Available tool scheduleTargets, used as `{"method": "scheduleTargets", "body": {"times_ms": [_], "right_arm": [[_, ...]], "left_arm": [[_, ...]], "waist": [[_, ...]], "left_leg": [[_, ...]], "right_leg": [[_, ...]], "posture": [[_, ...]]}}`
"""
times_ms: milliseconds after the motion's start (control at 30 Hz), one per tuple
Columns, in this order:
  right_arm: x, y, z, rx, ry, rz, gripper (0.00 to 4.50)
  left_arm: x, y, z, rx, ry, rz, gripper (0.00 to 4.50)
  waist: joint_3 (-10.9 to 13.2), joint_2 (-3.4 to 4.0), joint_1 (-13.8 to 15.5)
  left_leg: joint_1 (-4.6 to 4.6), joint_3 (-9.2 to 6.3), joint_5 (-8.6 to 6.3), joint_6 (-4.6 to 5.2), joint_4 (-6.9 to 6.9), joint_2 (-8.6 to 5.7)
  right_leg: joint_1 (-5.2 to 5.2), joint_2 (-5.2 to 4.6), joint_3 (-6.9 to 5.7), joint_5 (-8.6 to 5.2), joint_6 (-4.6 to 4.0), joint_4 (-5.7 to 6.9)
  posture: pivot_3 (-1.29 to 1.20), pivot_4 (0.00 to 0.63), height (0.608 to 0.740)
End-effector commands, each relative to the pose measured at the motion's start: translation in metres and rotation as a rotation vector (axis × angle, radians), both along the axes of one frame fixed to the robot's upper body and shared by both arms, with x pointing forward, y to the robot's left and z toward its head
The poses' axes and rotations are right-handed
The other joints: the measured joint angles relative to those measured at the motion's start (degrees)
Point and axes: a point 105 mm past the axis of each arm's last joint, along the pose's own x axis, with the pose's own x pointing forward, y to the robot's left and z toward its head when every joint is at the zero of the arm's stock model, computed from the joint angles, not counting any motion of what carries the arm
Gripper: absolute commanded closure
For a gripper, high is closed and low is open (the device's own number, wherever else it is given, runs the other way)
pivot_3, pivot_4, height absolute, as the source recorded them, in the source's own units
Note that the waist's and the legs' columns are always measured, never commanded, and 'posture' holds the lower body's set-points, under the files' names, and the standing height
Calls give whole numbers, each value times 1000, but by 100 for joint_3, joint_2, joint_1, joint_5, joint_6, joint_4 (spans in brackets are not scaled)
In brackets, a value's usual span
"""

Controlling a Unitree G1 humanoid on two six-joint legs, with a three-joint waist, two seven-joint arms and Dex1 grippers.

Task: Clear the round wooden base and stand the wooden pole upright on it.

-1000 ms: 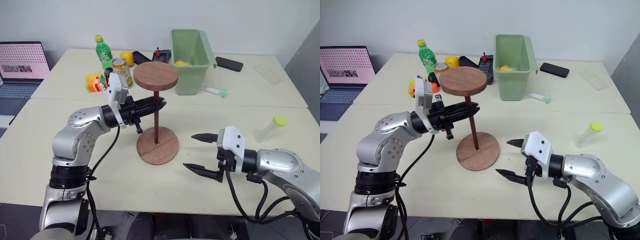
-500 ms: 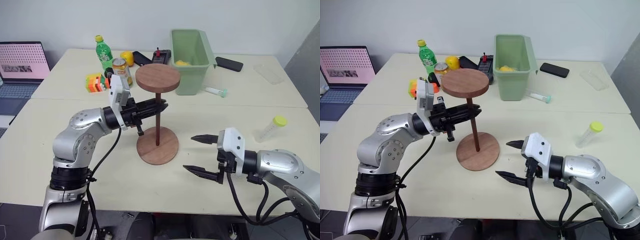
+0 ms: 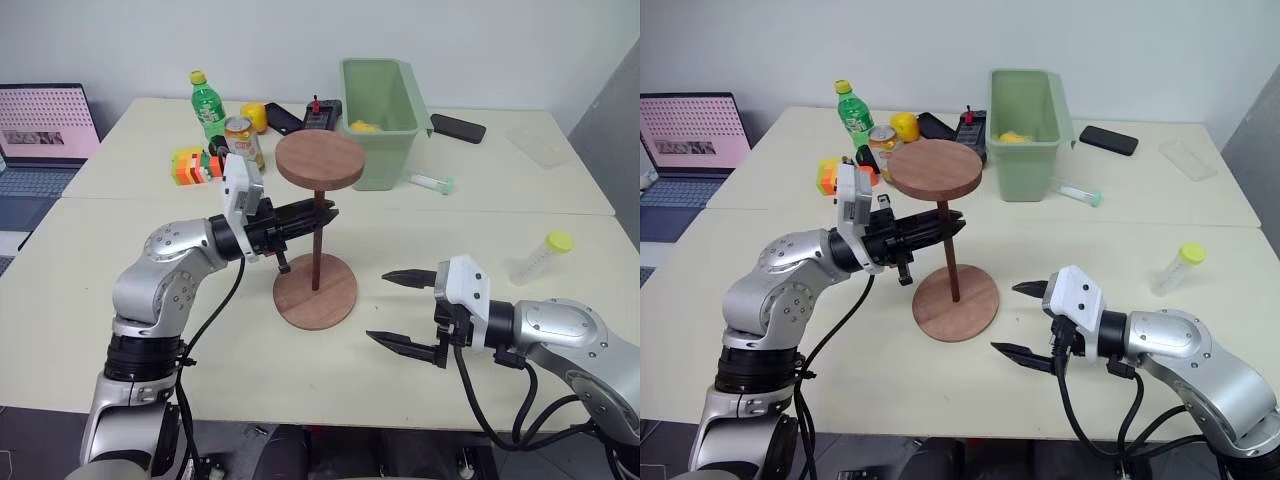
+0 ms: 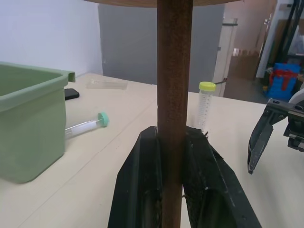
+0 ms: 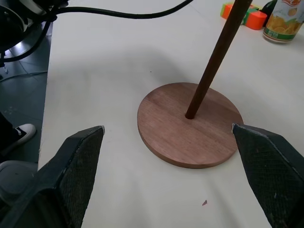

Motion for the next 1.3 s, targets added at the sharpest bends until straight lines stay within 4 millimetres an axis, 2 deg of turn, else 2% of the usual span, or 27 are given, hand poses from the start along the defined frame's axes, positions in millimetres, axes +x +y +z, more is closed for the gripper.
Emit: {"method": "scheduleTargets", "body": {"times_ms": [33, 267, 400, 567, 833, 900, 1067, 1133, 1233, 1300], "right_arm": [[-1, 2, 10, 29, -49, 2, 0], [4, 2, 11, 49, -56, -24, 0], [5, 2, 11, 50, -55, -26, 0], [5, 2, 11, 55, -58, -29, 0], [5, 3, 12, 59, -58, -26, 0], [5, 3, 12, 61, -57, -25, 0], [5, 4, 12, 63, -52, -22, 0], [5, 4, 12, 63, -52, -24, 0], [5, 4, 12, 63, -52, -26, 0], [5, 4, 12, 62, -52, -27, 0]], "left_arm": [[-4, 14, -14, 32, 33, 58, 4249], [-6, 20, -40, 95, 71, 101, 4250], [-5, 21, -48, 121, 81, 108, 4250], [-1, 24, -47, 132, 69, 136, 4250], [3, 28, -41, 142, 74, 152, 4250], [3, 27, -39, 145, 72, 152, 3547], [-6, 13, -37, 158, 86, 69, 2642], [-9, 7, -37, 165, 88, 45, 2390], [-17, 6, -40, 173, 102, -1, 1763], [-19, 7, -43, 192, 110, -12, 1763]], "waist": [[-1, -1, 0], [-14, 4, -5], [-18, 6, -5], [-19, 7, -5], [-19, 7, -5], [-19, 7, -8], [-12, 1, -5], [-12, 1, 7], [-12, 1, 10], [-12, 2, 7]], "left_leg": [[4, -1, -1, 1, -2, 0], [54, 13, -12, 20, -14, 7], [79, 10, -12, 21, -18, 7], [123, 25, -13, 23, -33, 7], [129, 26, -13, 23, -33, 9], [131, 26, -13, 23, -33, 9], [109, 23, -13, 23, -34, 8], [82, 14, -13, 22, -29, 6], [43, 4, -12, 20, -20, 1], [44, 4, -12, 20, -21, 1]], "right_leg": [[3, 0, 0, 0, 0, 0], [38, -2, 6, 0, 0, -3], [64, 0, 6, -1, 0, -10], [98, 2, 10, -2, 0, -13], [103, 4, 12, -2, 0, -12], [103, 4, 12, -2, 0, -11], [84, 9, 9, -2, 0, -14], [68, 7, 9, -1, 0, -20], [39, 0, 9, -1, 0, -20], [39, -2, 10, -1, 0, -20]], "posture": [[0, 150, 740], [0, 150, 740], [0, 150, 740], [0, 150, 740], [0, 150, 740], [0, 150, 740], [0, 150, 740], [0, 150, 740], [0, 150, 740], [0, 150, 740]]}}
